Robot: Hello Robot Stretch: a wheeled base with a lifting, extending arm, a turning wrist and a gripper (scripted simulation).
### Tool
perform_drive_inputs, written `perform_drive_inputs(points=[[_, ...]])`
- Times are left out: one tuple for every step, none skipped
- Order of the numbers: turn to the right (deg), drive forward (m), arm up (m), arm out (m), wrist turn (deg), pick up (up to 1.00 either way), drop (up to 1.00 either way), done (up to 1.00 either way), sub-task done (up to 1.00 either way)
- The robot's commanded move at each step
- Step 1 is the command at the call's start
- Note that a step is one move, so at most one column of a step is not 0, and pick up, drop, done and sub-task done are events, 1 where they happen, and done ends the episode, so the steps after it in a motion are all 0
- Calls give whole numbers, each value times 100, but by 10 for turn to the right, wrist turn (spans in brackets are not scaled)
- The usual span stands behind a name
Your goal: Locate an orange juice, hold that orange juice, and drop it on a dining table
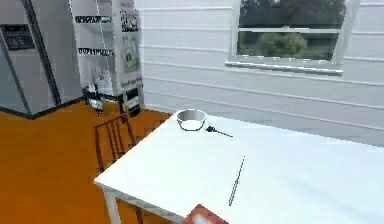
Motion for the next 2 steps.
perform_drive_inputs(points=[[-450, 0, 0, 0, 0, 0, 0, 0, 0], [-300, 0, 0, 0, 0, 0, 0, 0, 0]])
